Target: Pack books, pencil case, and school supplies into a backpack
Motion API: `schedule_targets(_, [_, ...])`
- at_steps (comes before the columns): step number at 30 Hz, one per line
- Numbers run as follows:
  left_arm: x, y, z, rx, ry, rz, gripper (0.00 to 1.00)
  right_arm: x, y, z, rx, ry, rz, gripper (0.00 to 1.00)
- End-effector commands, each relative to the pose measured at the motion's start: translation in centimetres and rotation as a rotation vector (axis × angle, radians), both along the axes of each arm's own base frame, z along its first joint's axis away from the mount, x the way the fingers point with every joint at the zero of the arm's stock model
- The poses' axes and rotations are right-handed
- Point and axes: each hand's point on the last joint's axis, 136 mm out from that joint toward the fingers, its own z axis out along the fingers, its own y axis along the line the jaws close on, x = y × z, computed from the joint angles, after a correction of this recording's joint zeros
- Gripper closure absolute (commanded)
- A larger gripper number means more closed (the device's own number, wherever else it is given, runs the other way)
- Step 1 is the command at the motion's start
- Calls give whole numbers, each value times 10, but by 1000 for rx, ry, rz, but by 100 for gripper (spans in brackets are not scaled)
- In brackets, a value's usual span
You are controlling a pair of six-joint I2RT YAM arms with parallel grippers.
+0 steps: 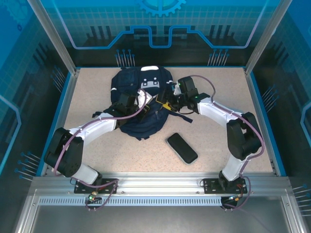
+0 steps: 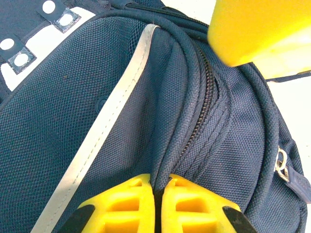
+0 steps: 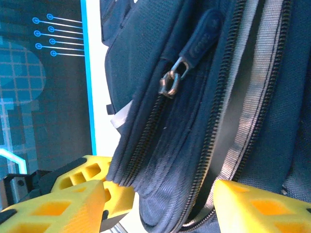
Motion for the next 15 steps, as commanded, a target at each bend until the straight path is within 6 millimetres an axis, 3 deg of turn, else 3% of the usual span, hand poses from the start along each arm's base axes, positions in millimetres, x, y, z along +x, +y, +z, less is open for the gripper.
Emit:
schedule_targets(1, [0,-9,35,-80,-91,-38,100,3,5,3,23,32,4,37])
schedule_targets(4, [-1,-10,38,-100,-91,-38,97,5,17,3,73,51,46,38])
schedule_targets(11, [-15,-4,61,-255,-42,60,61,5,47,15,244,100,155,41])
schedule_targets(15, [-24,14,59,-341,60,234,43,9,51,24,305,86,155,45])
